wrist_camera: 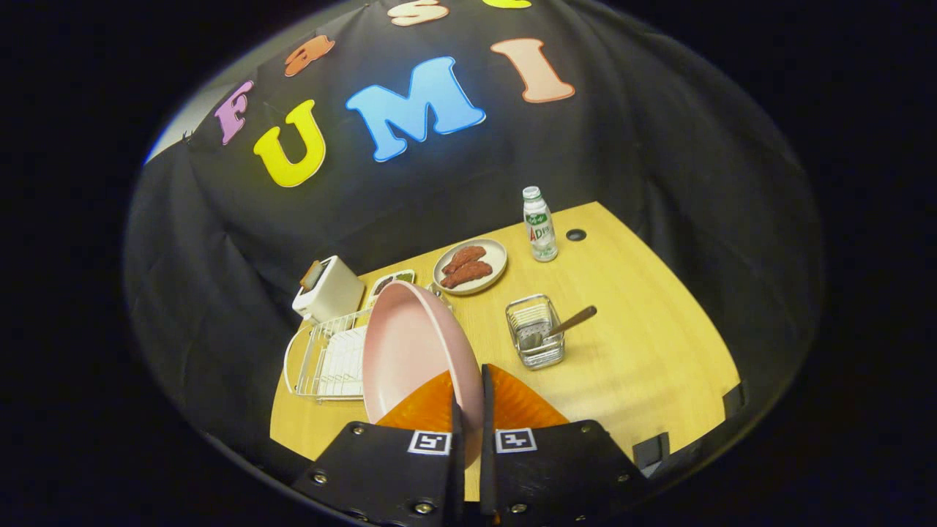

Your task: Take the plate from the dish rack, then take the spoon from the basket and place it into the plate.

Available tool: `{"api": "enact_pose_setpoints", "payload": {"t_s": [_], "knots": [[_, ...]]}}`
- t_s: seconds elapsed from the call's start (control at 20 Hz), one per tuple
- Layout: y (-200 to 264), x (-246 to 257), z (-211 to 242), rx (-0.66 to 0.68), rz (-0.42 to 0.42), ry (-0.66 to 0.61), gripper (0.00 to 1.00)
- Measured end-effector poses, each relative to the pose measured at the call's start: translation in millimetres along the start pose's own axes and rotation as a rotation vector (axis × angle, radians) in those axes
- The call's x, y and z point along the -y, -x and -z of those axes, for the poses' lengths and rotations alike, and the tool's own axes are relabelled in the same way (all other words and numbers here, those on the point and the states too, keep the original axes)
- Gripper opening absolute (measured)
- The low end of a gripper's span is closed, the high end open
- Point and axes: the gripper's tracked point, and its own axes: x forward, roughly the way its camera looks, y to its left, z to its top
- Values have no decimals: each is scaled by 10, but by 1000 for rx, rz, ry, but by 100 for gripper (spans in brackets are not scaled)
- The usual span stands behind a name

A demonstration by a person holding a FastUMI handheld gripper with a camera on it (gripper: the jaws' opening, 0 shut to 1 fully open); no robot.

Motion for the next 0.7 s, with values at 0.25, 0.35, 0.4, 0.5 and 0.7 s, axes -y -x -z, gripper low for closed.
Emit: {"api": "enact_pose_setpoints", "payload": {"t_s": [0.25,0.35,0.4,0.5,0.7], "knots": [[-321,206,704,-130,-48,-43,8],[-481,222,922,-177,-72,-54,8],[-568,223,1034,-208,-91,-65,8],[-707,203,1218,-265,-113,-83,8],[-912,112,1505,-335,-146,-63,8]]}}
